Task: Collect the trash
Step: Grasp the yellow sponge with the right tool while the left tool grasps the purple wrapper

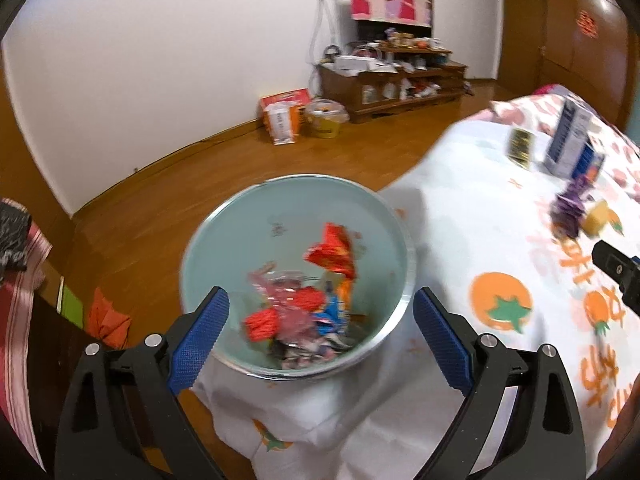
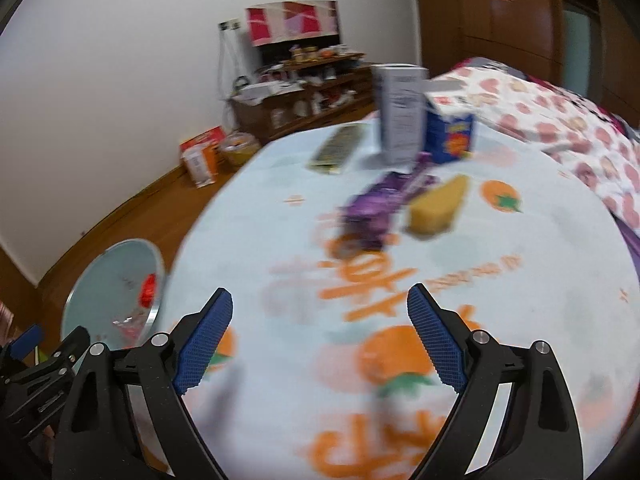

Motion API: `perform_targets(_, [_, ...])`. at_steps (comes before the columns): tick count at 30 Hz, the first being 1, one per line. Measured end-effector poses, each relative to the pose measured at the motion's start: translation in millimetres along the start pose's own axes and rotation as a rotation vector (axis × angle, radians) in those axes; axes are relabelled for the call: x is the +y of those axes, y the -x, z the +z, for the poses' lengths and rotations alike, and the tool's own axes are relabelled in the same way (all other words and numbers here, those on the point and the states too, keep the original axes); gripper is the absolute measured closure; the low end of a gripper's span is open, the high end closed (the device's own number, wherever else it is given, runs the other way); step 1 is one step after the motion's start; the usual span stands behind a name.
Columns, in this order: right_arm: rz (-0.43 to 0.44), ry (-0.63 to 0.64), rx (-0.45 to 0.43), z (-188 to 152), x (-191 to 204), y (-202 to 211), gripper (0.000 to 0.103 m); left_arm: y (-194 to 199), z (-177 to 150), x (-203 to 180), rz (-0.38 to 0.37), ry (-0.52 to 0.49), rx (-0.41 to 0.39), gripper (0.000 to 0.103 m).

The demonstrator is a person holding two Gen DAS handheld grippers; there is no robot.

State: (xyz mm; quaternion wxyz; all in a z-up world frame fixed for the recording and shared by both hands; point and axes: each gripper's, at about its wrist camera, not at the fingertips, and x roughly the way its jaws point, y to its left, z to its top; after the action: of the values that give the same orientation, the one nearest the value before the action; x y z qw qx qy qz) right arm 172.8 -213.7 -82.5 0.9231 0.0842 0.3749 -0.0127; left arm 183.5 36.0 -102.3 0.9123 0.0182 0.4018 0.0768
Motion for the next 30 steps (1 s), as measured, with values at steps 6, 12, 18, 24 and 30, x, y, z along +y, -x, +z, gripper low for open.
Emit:
perform_targets(6, [-0.066,-0.060,0.001,-3.5,-53.2,3.5,0.018,-2.8,0.8,-40.0,-0.046,-0.068,0.006,0.011])
perform_targets(12, [-0.104,-0.113,-0.005,17.0,-93.4,-7.6,0.033,-9.9,9.9,-73.5,-0.082,-0.120,0.005,0.012])
perform_targets(18, [-0.090,-0.174,0.020,47.7,-113.7,-36.2,0.041,-11.8,26.5,-96.3,-0.106,-0.153,-0.022,0.012])
perform_targets(24, [-0.046,-0.255,0.082,71.5,-119.3,-76.8,0.042,-20.4,38.9,-111.7,-0.125,-0.157,-0.018,0.012])
perform_targets(30, [0.036,-0.257,0.161,69.0,-122.9,-106.8,0.067,-29.2,46.2,-125.1,-0.126,-0.169,-0.010,0.012])
